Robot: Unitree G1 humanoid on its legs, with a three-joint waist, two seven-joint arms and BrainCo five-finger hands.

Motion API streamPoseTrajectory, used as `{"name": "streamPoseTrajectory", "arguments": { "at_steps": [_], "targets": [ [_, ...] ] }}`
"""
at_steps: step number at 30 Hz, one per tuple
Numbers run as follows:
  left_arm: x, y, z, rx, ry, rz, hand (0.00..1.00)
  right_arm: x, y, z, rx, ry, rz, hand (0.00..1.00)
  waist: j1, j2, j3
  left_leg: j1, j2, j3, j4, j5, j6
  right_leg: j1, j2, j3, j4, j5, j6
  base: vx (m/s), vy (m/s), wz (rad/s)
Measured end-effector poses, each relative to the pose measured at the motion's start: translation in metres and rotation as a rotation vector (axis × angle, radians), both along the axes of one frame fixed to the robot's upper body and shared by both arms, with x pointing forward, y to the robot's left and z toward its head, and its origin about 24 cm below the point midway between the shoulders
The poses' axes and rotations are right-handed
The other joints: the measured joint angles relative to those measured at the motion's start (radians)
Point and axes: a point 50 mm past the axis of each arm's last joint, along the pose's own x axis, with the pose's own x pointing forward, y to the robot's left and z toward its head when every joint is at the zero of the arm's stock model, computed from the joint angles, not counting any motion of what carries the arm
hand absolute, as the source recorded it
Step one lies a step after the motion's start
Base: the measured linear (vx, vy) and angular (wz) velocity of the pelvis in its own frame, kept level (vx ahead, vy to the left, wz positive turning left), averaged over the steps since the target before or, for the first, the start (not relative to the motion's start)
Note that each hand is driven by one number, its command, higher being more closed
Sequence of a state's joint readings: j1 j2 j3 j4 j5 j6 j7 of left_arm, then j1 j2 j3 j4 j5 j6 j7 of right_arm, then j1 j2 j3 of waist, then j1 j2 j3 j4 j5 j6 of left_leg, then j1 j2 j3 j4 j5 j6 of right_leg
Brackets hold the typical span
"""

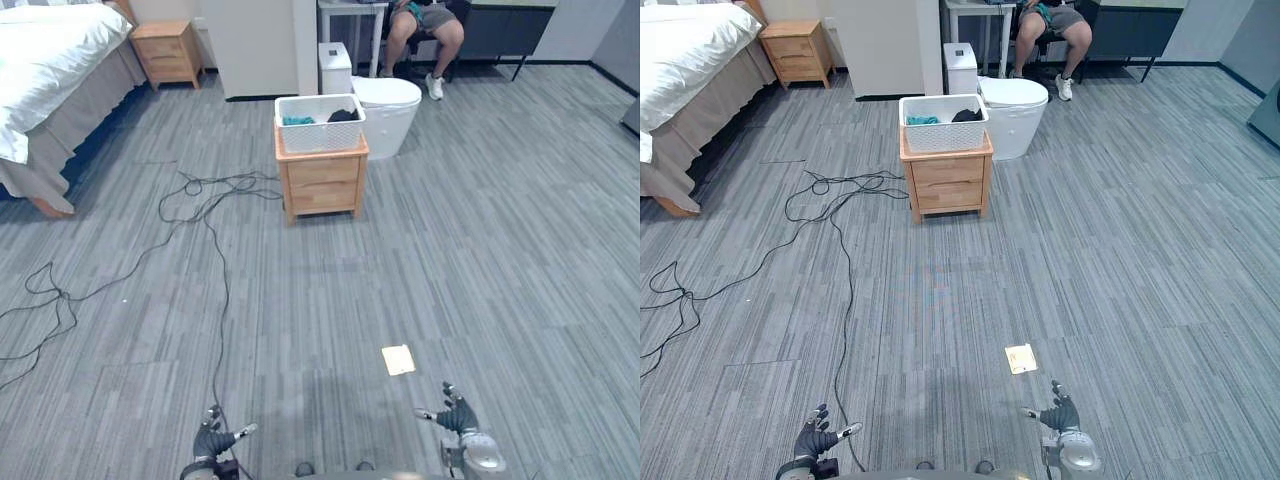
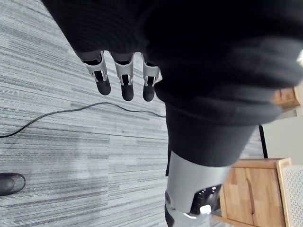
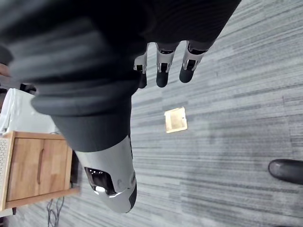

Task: Pick up the laundry basket with both hands and put the clothes into the washing machine.

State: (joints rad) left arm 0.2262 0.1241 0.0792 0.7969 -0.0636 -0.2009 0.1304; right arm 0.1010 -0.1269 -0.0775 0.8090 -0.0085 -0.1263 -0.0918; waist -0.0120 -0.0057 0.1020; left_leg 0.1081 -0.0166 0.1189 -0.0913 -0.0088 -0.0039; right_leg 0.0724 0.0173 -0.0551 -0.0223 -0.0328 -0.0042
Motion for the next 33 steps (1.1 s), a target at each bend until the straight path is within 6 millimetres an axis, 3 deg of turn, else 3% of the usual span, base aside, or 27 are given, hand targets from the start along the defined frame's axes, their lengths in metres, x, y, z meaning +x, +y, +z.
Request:
{"name": "streamPoseTrajectory", "arguments": {
  "at_steps": [4, 7, 9, 12, 13, 14, 16, 17, 19, 21, 22, 23, 24, 25, 26, 27, 28, 29, 30, 31, 33],
  "targets": [
    [0.005, 0.0, 0.002, 0.008, -0.013, -0.011, 0.0, 0.005, -0.001, 0.002, -0.002, -0.014, -0.004, 0.0, 0.001, -0.001, 0.001, -0.005, 0.0, 0.026, 0.004, -0.01, 0.008, -0.01, 0.001, 0.015, 0.003, 0.0, 0.0, 0.05, 0.006, -0.15],
    [0.008, 0.001, 0.004, 0.017, -0.027, -0.021, 0.0, 0.02, 0.0, 0.008, -0.011, -0.053, -0.005, 0.0, 0.006, 0.001, 0.004, -0.042, 0.004, 0.074, 0.058, -0.055, 0.017, -0.045, 0.002, 0.061, 0.019, -0.002, 0.003, 0.04, 0.021, -0.48],
    [0.015, 0.001, 0.009, 0.021, -0.061, -0.026, 0.0, 0.029, -0.002, 0.013, -0.017, -0.079, -0.009, 0.0, 0.019, 0.01, 0.022, -0.066, 0.01, 0.096, 0.109, -0.091, 0.027, -0.081, 0.002, 0.083, 0.071, -0.024, 0.034, 0.04, 0.033, -0.43],
    [0.027, 0.003, 0.02, 0.036, -0.131, -0.036, 0.0, 0.036, -0.006, 0.018, -0.029, -0.103, -0.014, 0.0, 0.026, 0.016, 0.048, -0.074, 0.006, 0.112, 0.172, -0.152, 0.047, -0.194, -0.018, 0.066, 0.341, -0.132, 0.108, 0.05, 0.065, -0.16],
    [0.029, 0.006, 0.022, 0.048, -0.139, -0.04, 0.0, 0.038, -0.005, 0.019, -0.029, -0.112, -0.009, 0.0, 0.026, 0.015, 0.064, -0.056, 0.0, 0.111, 0.178, -0.179, 0.051, -0.265, -0.038, 0.018, 0.513, -0.15, 0.115, 0.1, 0.083, -0.03],
    [0.028, 0.011, 0.023, 0.063, -0.135, -0.046, 0.0, 0.042, -0.003, 0.023, -0.026, -0.129, -0.003, 0.0, 0.023, 0.004, 0.081, -0.028, -0.014, 0.104, 0.178, -0.199, 0.057, -0.343, -0.076, -0.04, 0.691, -0.168, 0.099, 0.12, 0.073, 0.0],
    [0.027, 0.016, 0.024, 0.078, -0.129, -0.049, 0.0, 0.044, -0.002, 0.025, -0.031, -0.141, 0.009, 0.0, 0.023, 0.008, 0.092, 0.001, -0.02, 0.098, 0.191, -0.234, 0.059, -0.415, -0.115, -0.094, 0.769, -0.21, 0.075, 0.23, 0.06, 0.03],
    [0.029, 0.017, 0.025, 0.084, -0.135, -0.052, 0.0, 0.05, -0.001, 0.029, -0.039, -0.162, 0.031, 0.0, 0.022, -0.002, 0.103, 0.022, -0.012, 0.093, 0.205, -0.244, 0.072, -0.445, -0.125, -0.125, 0.745, -0.221, 0.082, 0.3, 0.033, 0.12],
    [0.035, 0.016, 0.027, 0.083, -0.151, -0.055, 0.0, 0.057, -0.001, 0.034, -0.05, -0.183, 0.053, 0.0, 0.005, 0.015, 0.122, 0.047, 0.015, 0.069, 0.209, -0.266, 0.07, -0.493, -0.114, -0.148, 0.642, -0.218, 0.08, 0.39, -0.034, 0.45],
    [0.045, 0.013, 0.03, 0.08, -0.176, -0.065, 0.0, 0.064, -0.002, 0.039, -0.064, -0.204, 0.072, 0.0, -0.012, 0.032, 0.154, 0.097, 0.053, 0.028, 0.186, -0.28, 0.055, -0.535, -0.072, -0.144, 0.437, -0.12, 0.079, 0.6, -0.114, 0.63],
    [0.046, 0.013, 0.031, 0.081, -0.181, -0.065, 0.0, 0.066, -0.001, 0.041, -0.064, -0.216, 0.076, 0.0, -0.023, 0.007, 0.15, 0.118, 0.054, 0.011, 0.174, -0.287, 0.043, -0.544, -0.068, -0.126, 0.351, -0.07, 0.078, 0.7, -0.183, 0.61],
    [0.047, 0.013, 0.031, 0.085, -0.183, -0.063, 0.0, 0.066, 0.0, 0.044, -0.066, -0.231, 0.08, 0.0, -0.034, 0.002, 0.157, 0.149, 0.051, -0.008, 0.173, -0.314, -0.003, -0.563, -0.07, -0.101, 0.305, -0.012, 0.061, 0.5, -0.146, 0.55],
    [0.048, 0.012, 0.031, 0.081, -0.184, -0.062, 0.0, 0.065, -0.002, 0.045, -0.071, -0.235, 0.079, 0.0, -0.036, -0.013, 0.151, 0.169, 0.053, -0.019, 0.178, -0.33, -0.022, -0.57, -0.074, -0.088, 0.34, 0.056, 0.027, 0.53, -0.17, 0.48],
    [0.05, 0.005, 0.029, 0.065, -0.186, -0.053, 0.0, 0.064, -0.005, 0.046, -0.082, -0.233, 0.08, 0.0, -0.036, 0.011, 0.157, 0.18, 0.079, -0.034, 0.22, -0.339, -0.038, -0.59, -0.069, -0.103, 0.457, 0.056, -0.025, 0.64, -0.239, 0.33],
    [0.051, 0.001, 0.028, 0.059, -0.186, -0.071, 0.0, 0.067, -0.004, 0.047, -0.078, -0.245, 0.082, 0.0, -0.035, 0.026, 0.157, 0.133, 0.101, -0.032, 0.351, -0.322, -0.067, -0.584, -0.061, -0.12, 0.514, -0.022, -0.04, 0.77, -0.302, 0.24],
    [0.052, -0.001, 0.028, 0.055, -0.185, -0.074, 0.0, 0.067, -0.002, 0.047, -0.074, -0.245, 0.086, 0.0, -0.037, 0.03, 0.158, 0.091, 0.117, -0.028, 0.459, -0.3, -0.102, -0.568, -0.054, -0.122, 0.52, -0.048, -0.048, 0.64, -0.268, 0.15],
    [0.051, -0.003, 0.027, 0.046, -0.185, -0.071, 0.0, 0.066, -0.001, 0.047, -0.07, -0.243, 0.092, 0.0, -0.034, 0.041, 0.164, 0.014, 0.15, -0.026, 0.666, -0.222, -0.141, -0.516, -0.037, -0.133, 0.501, -0.075, -0.061, 0.53, -0.218, 0.04],
    [0.05, -0.007, 0.026, 0.033, -0.181, -0.067, 0.0, 0.066, 0.001, 0.046, -0.07, -0.24, 0.104, 0.0, -0.025, 0.06, 0.173, -0.097, 0.21, -0.021, 0.951, -0.173, -0.154, -0.412, 0.001, -0.137, 0.433, -0.088, -0.069, 0.66, -0.233, -0.13],
    [0.047, -0.007, 0.024, 0.032, -0.173, -0.065, 0.0, 0.067, 0.006, 0.046, -0.063, -0.242, 0.118, 0.0, -0.02, 0.062, 0.177, -0.183, 0.262, 0.021, 1.156, -0.193, -0.121, -0.3, 0.033, -0.13, 0.356, -0.091, -0.075, 0.8, -0.228, -0.24],
    [0.047, -0.007, 0.024, 0.031, -0.173, -0.064, 0.0, 0.067, 0.009, 0.045, -0.058, -0.243, 0.12, 0.0, -0.003, 0.056, 0.181, -0.232, 0.279, 0.054, 1.227, -0.209, -0.094, -0.216, 0.043, -0.117, 0.299, -0.096, -0.084, 0.66, -0.151, -0.31],
    [0.049, -0.008, 0.026, 0.028, -0.184, -0.066, 0.0, 0.068, 0.01, 0.046, -0.053, -0.254, 0.115, 0.0, 0.019, 0.041, 0.185, -0.352, 0.27, 0.118, 1.198, -0.235, -0.053, -0.073, 0.041, -0.079, 0.183, -0.097, -0.085, 0.68, -0.071, -0.35]
  ]
}}
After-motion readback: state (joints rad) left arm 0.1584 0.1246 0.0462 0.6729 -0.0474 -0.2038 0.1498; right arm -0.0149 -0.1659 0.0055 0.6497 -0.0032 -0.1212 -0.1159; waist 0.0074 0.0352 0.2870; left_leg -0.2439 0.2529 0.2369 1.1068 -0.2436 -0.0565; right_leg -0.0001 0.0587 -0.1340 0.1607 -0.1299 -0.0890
